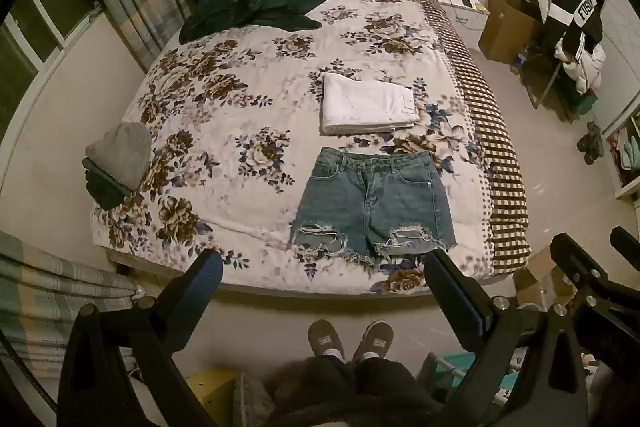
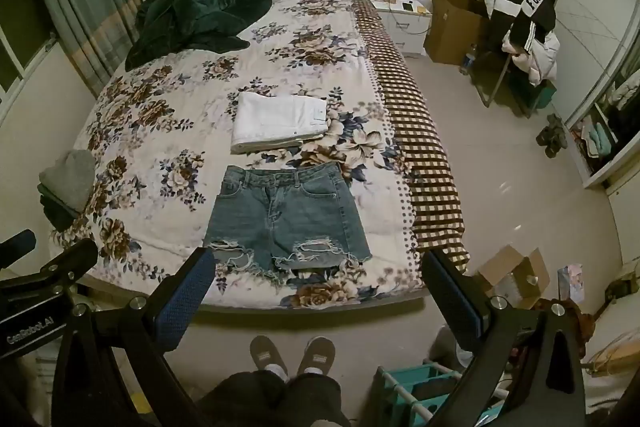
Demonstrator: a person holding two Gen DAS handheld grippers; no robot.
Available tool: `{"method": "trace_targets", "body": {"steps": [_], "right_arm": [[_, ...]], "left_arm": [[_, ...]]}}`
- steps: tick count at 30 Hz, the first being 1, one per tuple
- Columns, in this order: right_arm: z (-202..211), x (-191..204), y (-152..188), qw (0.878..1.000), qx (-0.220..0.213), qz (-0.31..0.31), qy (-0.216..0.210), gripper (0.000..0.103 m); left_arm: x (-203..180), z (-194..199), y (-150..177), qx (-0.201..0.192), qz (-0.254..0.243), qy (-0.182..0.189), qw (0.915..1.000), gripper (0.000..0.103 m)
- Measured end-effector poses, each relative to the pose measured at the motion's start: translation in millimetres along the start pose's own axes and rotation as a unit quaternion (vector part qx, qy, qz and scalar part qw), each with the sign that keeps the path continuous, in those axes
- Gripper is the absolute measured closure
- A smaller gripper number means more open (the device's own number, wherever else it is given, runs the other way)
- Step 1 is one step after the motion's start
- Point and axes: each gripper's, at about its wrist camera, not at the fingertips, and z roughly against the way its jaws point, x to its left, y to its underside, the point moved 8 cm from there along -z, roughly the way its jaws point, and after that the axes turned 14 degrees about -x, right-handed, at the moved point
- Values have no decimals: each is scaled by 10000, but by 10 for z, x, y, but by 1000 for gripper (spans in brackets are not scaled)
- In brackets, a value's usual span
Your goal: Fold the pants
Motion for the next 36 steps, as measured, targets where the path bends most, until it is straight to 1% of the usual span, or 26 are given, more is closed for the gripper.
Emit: {"method": "trace_targets", "body": {"steps": [7, 8, 16, 36], "right_arm": [[59, 32, -9, 10000, 11, 23, 29, 0], [-4, 32, 13, 10000, 75, 27, 31, 0], [5, 54, 11, 9999, 104, 26, 10, 0], [-7, 56, 12, 9999, 88, 60, 29, 0]], "left_arm": [[-2, 1, 2, 12, 8, 26, 10000, 0], [-4, -1, 3, 18, 8, 22, 10000, 0], [-5, 1, 4, 23, 11, 28, 10000, 0], [-1, 4, -1, 7, -3, 14, 10000, 0]]}}
